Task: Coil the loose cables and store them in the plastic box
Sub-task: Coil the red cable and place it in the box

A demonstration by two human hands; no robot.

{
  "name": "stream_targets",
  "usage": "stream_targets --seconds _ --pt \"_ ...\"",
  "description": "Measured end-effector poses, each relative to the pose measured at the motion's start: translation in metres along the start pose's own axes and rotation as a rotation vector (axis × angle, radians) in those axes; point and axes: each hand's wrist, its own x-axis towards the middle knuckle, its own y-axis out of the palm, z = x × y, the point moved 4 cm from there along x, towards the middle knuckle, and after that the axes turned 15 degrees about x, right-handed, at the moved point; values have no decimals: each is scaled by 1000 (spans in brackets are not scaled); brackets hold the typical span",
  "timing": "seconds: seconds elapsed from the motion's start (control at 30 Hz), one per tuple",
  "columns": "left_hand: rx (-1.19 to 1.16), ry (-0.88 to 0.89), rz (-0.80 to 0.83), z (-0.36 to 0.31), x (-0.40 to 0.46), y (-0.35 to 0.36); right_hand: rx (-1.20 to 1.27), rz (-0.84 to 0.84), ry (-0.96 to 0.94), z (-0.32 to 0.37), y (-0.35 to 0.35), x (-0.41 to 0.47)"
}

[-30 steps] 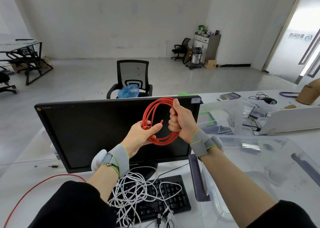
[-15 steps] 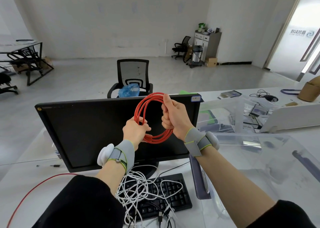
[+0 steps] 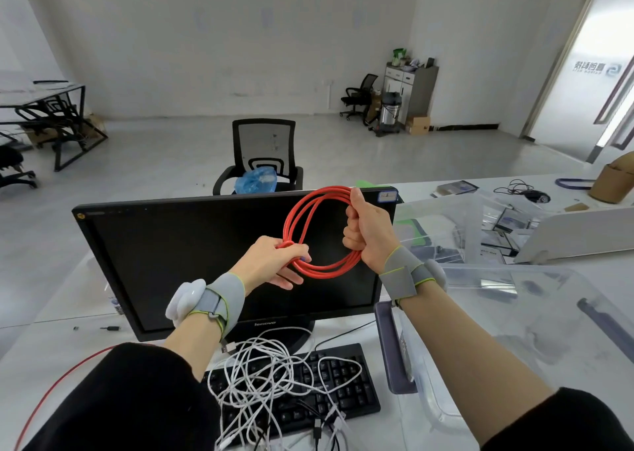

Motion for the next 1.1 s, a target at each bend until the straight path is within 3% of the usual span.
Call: stream_targets --seconds 0.1,0.3,0.67,0.93,1.1 --pt "115 155 13 -5 0 0 10 -20 13 4 -4 3" --pt "102 333 71 -14 -9 -3 48 -14 109 4 -10 9" --pt "22 332 125 -18 -6 -2 166 -117 222 -12 -32 21" --pt "288 110 -47 -8 1 6 20 -319 -48 -6 -38 19" --pt "295 -18 -97 7 9 10 -388 -361 -372 -2 -20 4"
